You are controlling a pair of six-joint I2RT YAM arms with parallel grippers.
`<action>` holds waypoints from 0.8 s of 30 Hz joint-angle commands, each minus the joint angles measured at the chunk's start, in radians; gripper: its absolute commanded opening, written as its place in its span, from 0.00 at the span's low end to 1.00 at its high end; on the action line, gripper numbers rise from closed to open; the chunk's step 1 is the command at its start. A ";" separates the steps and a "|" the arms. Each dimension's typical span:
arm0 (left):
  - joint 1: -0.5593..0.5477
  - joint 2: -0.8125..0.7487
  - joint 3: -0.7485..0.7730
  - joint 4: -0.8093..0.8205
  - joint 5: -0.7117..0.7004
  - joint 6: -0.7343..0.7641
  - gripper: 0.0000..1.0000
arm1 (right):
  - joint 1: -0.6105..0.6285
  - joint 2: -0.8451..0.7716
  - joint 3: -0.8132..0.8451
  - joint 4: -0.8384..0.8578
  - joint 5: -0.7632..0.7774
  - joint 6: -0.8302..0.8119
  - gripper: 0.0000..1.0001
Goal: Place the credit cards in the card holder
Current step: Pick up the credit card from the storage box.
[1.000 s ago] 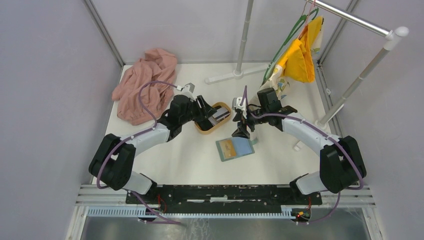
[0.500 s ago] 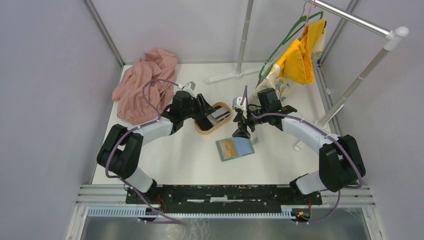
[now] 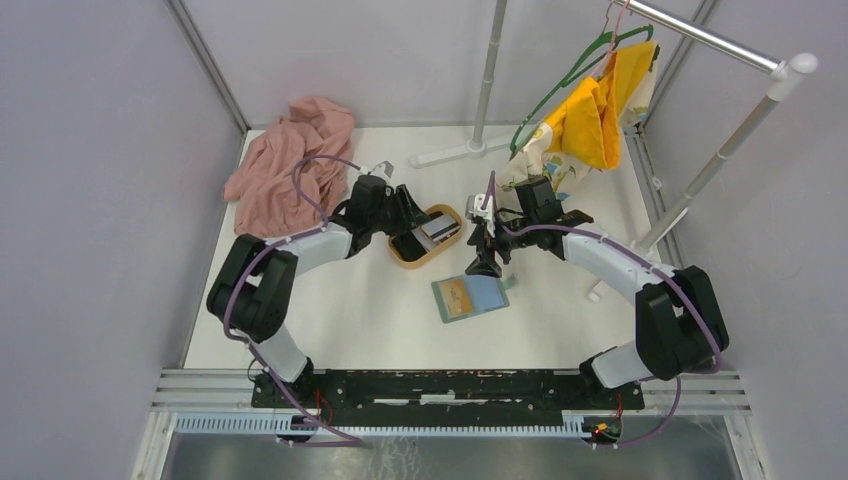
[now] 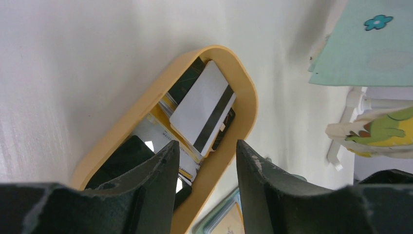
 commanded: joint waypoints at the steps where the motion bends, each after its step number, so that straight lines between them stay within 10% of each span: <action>1: 0.005 0.036 0.060 -0.046 -0.060 0.048 0.52 | -0.005 0.013 0.038 -0.003 -0.034 -0.014 0.77; 24: 0.003 0.183 0.069 0.128 0.009 -0.116 0.43 | -0.005 0.030 0.044 -0.016 -0.056 -0.019 0.77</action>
